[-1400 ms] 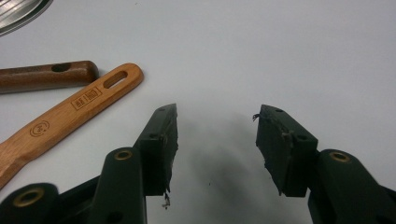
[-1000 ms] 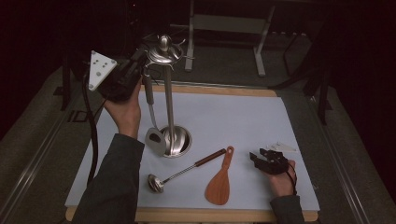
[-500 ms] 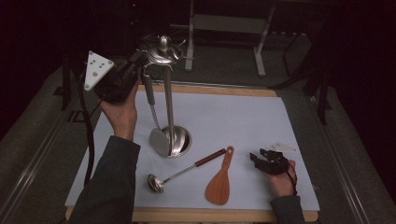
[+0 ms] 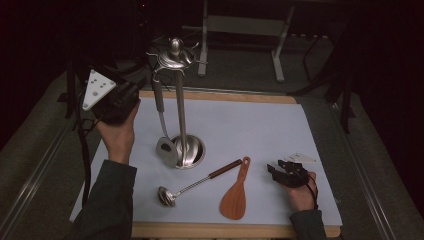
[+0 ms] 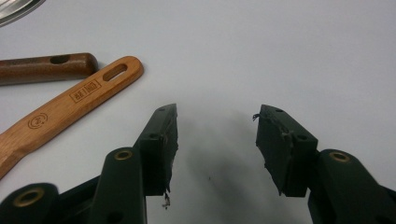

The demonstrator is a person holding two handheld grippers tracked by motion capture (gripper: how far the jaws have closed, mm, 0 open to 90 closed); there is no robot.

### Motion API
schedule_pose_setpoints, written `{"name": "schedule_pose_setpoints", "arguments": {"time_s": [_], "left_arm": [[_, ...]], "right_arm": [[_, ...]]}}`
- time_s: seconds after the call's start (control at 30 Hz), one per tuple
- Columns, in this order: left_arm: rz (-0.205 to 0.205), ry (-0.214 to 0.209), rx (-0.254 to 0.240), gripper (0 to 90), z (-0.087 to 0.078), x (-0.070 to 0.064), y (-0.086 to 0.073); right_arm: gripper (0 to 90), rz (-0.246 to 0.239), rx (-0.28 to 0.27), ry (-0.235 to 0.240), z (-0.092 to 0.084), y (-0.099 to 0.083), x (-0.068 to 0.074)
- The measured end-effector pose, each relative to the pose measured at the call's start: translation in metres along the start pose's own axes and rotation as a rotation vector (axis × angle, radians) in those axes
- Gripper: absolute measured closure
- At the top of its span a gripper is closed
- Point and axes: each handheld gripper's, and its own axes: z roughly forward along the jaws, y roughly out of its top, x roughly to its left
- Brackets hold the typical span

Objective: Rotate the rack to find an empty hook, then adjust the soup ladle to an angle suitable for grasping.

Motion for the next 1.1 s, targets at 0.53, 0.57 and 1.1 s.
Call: {"name": "schedule_pose_setpoints", "arguments": {"time_s": [0.53, 0.57, 1.1], "left_arm": [[-0.040, 0.017, 0.186, 84.3, -0.018, 0.024, -0.079], [-0.045, 0.019, 0.199, 83.7, -0.019, 0.024, -0.086], [-0.111, 0.012, 0.394, 69.6, -0.049, 0.024, -0.187]], "right_arm": [[48.5, -0.028, -0.009, 0.024, -0.001, 0.007, 0.011], [48.6, -0.028, -0.012, 0.029, -0.001, 0.008, 0.013], [90.0, -0.203, 0.003, 0.160, 0.008, 0.026, 0.071]]}}
